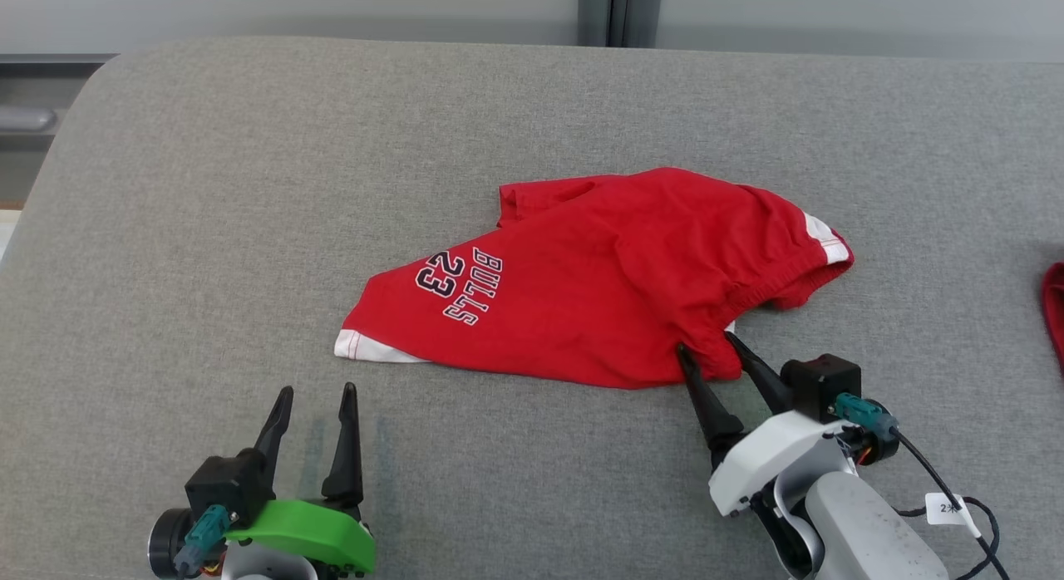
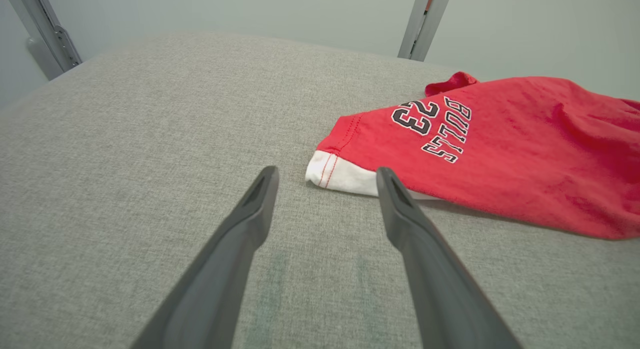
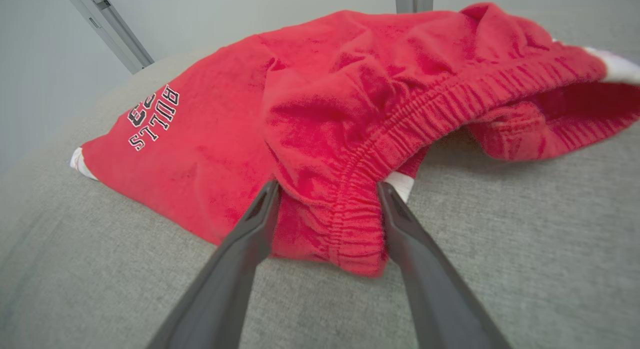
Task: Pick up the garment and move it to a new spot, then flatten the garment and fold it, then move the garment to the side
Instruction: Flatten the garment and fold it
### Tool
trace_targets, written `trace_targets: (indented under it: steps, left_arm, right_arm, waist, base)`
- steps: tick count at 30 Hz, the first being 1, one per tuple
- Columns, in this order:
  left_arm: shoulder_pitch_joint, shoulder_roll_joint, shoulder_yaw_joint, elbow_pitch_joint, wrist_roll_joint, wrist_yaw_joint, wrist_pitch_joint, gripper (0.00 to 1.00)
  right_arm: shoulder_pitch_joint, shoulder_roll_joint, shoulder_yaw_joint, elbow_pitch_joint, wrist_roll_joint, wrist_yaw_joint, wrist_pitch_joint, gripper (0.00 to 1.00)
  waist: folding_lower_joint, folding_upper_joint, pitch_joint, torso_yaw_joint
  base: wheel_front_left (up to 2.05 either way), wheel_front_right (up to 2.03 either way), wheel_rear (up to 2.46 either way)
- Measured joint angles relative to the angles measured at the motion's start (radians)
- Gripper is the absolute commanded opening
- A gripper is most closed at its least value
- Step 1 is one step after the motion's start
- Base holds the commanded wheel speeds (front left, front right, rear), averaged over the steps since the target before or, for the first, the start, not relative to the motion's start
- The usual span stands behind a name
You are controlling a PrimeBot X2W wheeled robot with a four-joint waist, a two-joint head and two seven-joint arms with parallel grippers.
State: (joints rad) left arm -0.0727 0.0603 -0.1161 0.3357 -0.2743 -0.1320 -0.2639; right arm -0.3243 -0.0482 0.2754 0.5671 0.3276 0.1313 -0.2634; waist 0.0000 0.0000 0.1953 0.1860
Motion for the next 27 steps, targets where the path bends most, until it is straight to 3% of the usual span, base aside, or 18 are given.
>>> trace_targets:
  steps: [10,22,27]
  left_arm:
    - [0.001,-0.001,0.001,0.0,-0.006,0.0,0.0,1.0]
    - [0.037,-0.006,-0.001,-0.011,0.004,0.0,0.0,1.0]
    - [0.029,-0.008,-0.021,-0.016,0.003,0.0,0.0,1.0]
  right_arm:
    - [0.009,0.0,-0.013,-0.047,-0.003,0.0,0.0,0.0]
    - [0.094,0.0,-0.009,-0.221,0.026,0.0,0.0,0.0]
    - [0.038,0.0,-0.018,-0.193,-0.026,0.0,0.0,0.0]
  waist:
    - [0.0,0.0,-0.008,-0.031]
    - [0.0,0.0,-0.066,-0.09]
    - [0.0,0.0,-0.051,-0.1]
  base:
    - [0.0,0.0,0.0]
    - [0.0,0.0,0.0]
    - [0.0,0.0,0.0]
